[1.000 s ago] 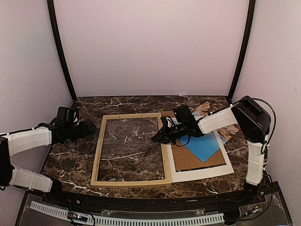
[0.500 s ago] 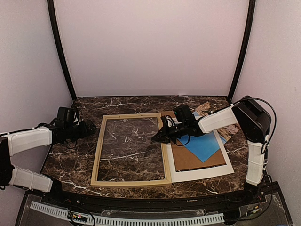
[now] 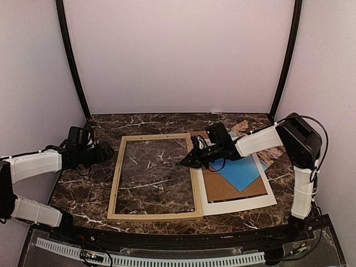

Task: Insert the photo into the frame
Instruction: Place the glass panel at the frame body.

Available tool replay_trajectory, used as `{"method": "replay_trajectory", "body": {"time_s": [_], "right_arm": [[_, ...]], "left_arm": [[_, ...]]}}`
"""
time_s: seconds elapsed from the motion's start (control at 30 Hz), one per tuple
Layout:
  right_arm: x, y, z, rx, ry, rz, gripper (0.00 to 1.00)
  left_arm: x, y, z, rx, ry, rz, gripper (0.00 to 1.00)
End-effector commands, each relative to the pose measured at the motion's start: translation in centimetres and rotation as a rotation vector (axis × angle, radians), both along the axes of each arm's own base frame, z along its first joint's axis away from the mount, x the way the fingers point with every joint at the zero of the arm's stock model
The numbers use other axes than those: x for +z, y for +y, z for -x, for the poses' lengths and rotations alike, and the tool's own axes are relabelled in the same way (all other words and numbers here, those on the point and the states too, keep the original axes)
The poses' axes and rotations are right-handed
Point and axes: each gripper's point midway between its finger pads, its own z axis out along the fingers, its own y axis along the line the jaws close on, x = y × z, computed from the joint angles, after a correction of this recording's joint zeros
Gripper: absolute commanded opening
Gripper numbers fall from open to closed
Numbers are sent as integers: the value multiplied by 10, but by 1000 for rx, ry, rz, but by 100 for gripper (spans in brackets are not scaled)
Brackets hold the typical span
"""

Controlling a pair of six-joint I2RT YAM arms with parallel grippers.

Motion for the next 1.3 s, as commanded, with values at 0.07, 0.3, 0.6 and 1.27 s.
{"method": "replay_trajectory", "body": {"time_s": [0.07,0.3,0.6,1.27], "right_arm": [[23,3,-7,-14,-56,-43,0],[20,5,-6,-14,-47,-49,0],[19,10,-6,-13,-44,-52,0],[11,9,-7,-16,-42,2,40]], "left_arm": [[3,-2,-2,-17,-19,-9,99],[-1,-3,-2,-20,-10,-9,99],[-2,-7,-2,-31,-7,-4,99],[8,-58,-4,-179,-52,94,99]]}}
